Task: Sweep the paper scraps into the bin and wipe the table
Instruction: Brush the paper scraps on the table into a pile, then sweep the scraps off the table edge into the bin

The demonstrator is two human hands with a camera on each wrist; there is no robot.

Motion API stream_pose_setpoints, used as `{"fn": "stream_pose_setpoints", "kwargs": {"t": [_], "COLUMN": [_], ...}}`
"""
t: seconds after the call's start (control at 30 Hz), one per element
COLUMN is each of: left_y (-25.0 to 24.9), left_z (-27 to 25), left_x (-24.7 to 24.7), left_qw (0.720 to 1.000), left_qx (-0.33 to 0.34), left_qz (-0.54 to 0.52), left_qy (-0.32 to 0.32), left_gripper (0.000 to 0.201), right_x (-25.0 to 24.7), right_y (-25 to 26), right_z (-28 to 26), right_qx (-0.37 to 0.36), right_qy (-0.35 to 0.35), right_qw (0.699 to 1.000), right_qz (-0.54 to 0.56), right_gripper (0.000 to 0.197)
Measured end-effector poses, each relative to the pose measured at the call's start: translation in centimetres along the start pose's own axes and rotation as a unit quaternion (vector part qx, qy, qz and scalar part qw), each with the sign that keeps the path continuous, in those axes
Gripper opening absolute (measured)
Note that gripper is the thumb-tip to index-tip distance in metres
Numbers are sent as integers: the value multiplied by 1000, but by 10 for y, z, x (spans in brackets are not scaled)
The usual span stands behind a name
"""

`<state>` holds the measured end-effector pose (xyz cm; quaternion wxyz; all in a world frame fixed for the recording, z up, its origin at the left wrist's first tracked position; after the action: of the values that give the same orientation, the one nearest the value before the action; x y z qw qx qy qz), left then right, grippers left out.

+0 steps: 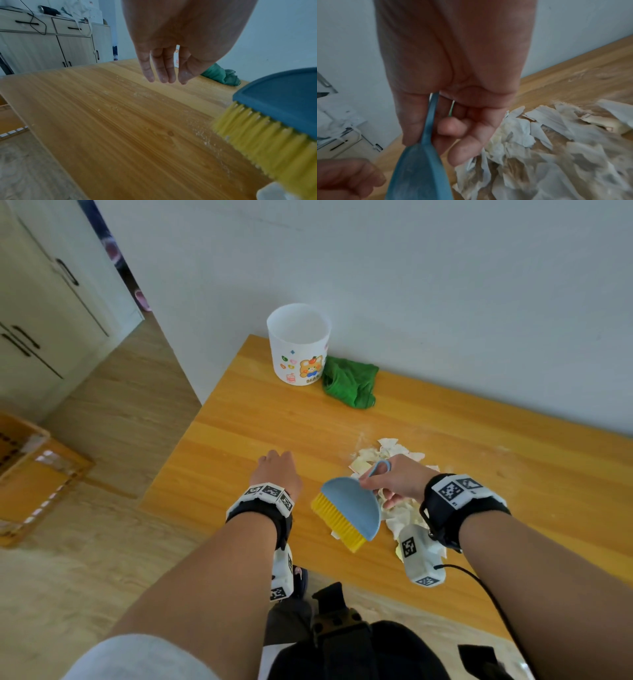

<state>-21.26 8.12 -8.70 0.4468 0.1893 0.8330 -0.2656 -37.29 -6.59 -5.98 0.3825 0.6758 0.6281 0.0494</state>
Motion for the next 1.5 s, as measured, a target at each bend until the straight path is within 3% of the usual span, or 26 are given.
{"fn": "stream_pose_setpoints", "kwargs": {"t": [0.1,0.23,0.33,0.5,0.73,1.07,1.17,1.3,1.4,1.5], "left_y": [2,0,-7,-29,-47,-55,-53,-43,-36,-24], "left_z": [-6,-13,-15,-17,-10,49,73,107,128,148], "left_x": [7,10,11,10,-1,-73,-92,-111,-126,-141], "left_qw": [1000,1000,1000,1000,1000,998,997,997,997,996], "left_qx": [-7,-6,-2,14,13,27,32,40,22,-12], "left_qz": [-2,0,0,0,-14,-21,-22,-18,-11,-40], "left_qy": [4,0,-5,-9,-9,-61,-66,-70,-78,-85], "left_gripper": [32,31,32,33,35,32,25,35,27,19], "right_x": [4,-12,-29,-52,-87,-125,-134,-137,-131,-123], "right_y": [-9,-16,-18,-20,-20,19,38,63,82,101], "right_z": [0,1,-4,-18,-26,-10,5,31,50,65], "right_qx": [-10,-38,-48,-35,-52,-57,-56,-52,-58,-71], "right_qy": [1,-80,-103,-77,-149,-225,-242,-253,-252,-239], "right_qw": [999,994,993,995,982,968,965,964,965,968], "right_qz": [-41,-64,-25,58,103,99,85,68,49,19], "right_gripper": [21,16,17,16,27,19,23,33,36,26]}}
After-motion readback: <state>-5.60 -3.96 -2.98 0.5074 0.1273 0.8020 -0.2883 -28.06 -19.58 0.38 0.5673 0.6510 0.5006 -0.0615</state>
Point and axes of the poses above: each hand's wrist, its own z-axis towards the middle knuckle, its own x-axis out of the palm, y = z × x, the point moved 5 cm from there along z, towards the middle knuckle, and after that the axes turned 2 degrees about x, right-handed, at the moved point
